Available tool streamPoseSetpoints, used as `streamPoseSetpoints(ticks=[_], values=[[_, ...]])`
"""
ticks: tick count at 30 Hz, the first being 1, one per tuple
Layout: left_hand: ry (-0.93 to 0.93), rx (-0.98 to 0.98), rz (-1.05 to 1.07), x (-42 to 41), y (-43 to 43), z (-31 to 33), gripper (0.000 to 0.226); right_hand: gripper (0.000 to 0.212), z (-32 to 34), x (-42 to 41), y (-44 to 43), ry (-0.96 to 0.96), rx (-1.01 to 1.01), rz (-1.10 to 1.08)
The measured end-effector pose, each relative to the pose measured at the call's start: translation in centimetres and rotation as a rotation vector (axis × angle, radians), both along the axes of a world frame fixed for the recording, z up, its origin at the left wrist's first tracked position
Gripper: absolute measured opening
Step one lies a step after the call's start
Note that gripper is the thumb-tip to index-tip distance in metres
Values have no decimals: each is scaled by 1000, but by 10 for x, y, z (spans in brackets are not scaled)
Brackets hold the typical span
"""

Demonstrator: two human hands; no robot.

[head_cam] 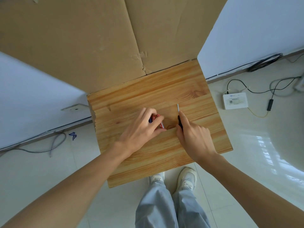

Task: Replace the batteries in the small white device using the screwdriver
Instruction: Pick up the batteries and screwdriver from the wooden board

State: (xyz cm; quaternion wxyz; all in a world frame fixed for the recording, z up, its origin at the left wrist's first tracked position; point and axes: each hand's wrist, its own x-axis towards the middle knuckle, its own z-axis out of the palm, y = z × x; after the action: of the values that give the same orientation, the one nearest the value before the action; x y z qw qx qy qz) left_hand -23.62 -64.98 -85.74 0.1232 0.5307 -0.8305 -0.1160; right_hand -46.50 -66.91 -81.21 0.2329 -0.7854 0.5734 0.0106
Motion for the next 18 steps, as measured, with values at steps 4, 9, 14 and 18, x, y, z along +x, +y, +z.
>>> streamPoseSetpoints(ticks=[4,9,14,18], values=[[45,14,-27,-1,-7,33,43,47,24,-2,4,-43,3,-81],[112,-51,-115,-17,-21,116,43,46,85,-13,17,-135,1,-283],[170,-134,-257,-57,-39,221,44,45,178,-42,42,-321,-60,-533],[212,-196,-325,-109,-53,307,41,39,250,-81,56,-362,-118,-717]])
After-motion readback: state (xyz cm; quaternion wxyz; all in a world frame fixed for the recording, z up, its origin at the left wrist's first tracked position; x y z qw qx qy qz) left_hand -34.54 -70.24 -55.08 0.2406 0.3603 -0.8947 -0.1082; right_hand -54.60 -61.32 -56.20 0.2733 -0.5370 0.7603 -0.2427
